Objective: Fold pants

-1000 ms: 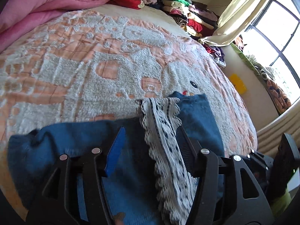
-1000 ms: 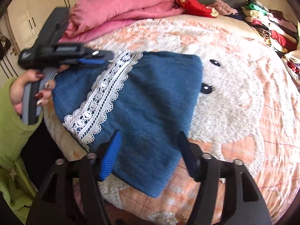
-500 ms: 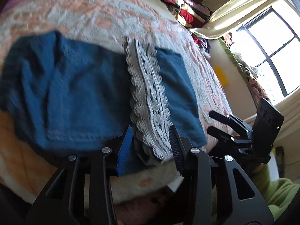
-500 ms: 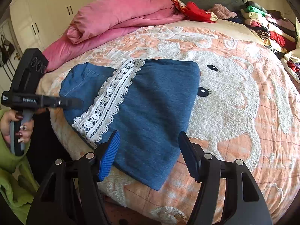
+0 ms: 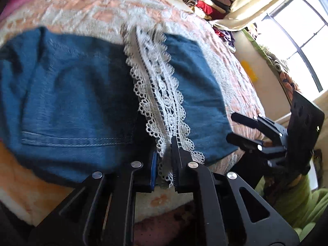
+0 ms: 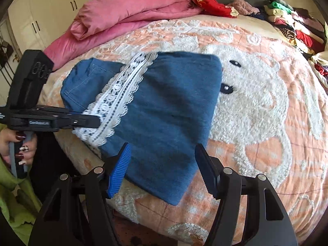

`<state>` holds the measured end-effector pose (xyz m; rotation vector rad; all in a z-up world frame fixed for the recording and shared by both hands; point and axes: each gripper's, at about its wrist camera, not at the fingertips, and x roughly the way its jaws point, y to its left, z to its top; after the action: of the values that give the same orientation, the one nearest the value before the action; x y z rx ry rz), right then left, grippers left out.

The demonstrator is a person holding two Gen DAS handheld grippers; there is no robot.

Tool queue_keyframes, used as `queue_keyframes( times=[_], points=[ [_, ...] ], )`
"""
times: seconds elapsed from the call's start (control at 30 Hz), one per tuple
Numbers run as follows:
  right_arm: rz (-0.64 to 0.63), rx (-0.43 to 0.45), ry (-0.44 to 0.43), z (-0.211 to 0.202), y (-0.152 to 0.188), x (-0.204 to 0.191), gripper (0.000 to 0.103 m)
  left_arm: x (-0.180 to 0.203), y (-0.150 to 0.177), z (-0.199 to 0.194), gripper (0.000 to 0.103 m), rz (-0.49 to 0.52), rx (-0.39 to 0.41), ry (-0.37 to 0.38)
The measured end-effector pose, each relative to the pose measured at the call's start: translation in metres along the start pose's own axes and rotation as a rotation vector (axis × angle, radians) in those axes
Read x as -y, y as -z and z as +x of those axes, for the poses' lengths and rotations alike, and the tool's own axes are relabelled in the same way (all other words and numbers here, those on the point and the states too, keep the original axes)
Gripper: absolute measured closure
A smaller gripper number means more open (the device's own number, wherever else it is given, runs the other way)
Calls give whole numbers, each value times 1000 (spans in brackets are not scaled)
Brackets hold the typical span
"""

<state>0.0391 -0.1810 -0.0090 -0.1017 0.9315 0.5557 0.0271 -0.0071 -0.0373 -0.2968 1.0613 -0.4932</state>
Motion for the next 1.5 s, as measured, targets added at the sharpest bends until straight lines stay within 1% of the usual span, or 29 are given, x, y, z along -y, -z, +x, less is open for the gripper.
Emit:
queue_keyframes(
  times=[0.07,0.1,0.17,0.2,0.3,0.33,0.4,0.43,0.6,0.73,0.9,0.93,0.97,1.0,1.1,1.13,1.17,1.2,1.23,1.3,1.37,1.4,1.47,1.5],
  points=[
    [-15,27,-11,-7,-5,-4,40,4,1,-7,97,57,20,-61],
    [-21,35,-17,-8,-8,-7,40,6,2,-7,96,85,16,-88],
    [-44,30,-24,-3,-12,-14,40,3,4,1,92,87,-8,-105],
    [-52,16,-15,2,-13,-16,40,2,5,6,90,85,-25,-111],
    [-78,-36,10,20,-11,-23,40,0,6,8,87,106,-23,-124],
    [-84,-59,25,26,-8,-23,40,1,4,9,86,104,-22,-123],
    [-82,-122,85,38,-2,-18,40,0,6,9,83,99,-20,-115],
    [-73,-131,88,40,1,-15,40,2,5,10,82,100,-20,-114],
    [-27,-128,77,39,5,-5,40,1,6,12,79,115,-17,-121],
    [-36,-127,89,41,7,-6,39,2,7,12,78,122,-12,-124],
    [-22,-116,74,38,7,-6,39,5,5,6,76,122,3,-131],
    [-15,-111,70,36,6,-6,39,6,4,4,71,125,9,-145],
    [-7,-103,62,32,6,-4,38,5,3,1,69,127,15,-152],
    [5,-94,51,28,6,-1,36,5,3,-1,69,127,20,-155],
    [37,-69,33,19,3,3,35,2,2,-6,68,123,34,-165],
    [45,-59,30,16,2,5,34,1,2,-8,66,123,38,-169],
    [50,-54,29,15,1,6,31,1,2,-9,63,123,42,-171],
    [55,-49,32,12,0,7,24,0,1,-11,62,123,45,-174],
    [59,-44,38,11,-1,7,22,0,1,-12,59,125,48,-178],
    [66,-33,45,7,-2,9,21,1,0,-15,54,129,57,-188],
    [78,-23,45,4,-3,11,17,2,0,-19,44,131,69,-199],
    [85,-18,43,2,-3,12,15,2,-1,-21,41,132,79,-207],
    [94,-5,41,-2,-5,14,13,2,-2,-25,29,135,94,-227],
    [96,-1,43,-3,-5,13,10,1,-2,-27,27,136,98,-233]
  ],
)
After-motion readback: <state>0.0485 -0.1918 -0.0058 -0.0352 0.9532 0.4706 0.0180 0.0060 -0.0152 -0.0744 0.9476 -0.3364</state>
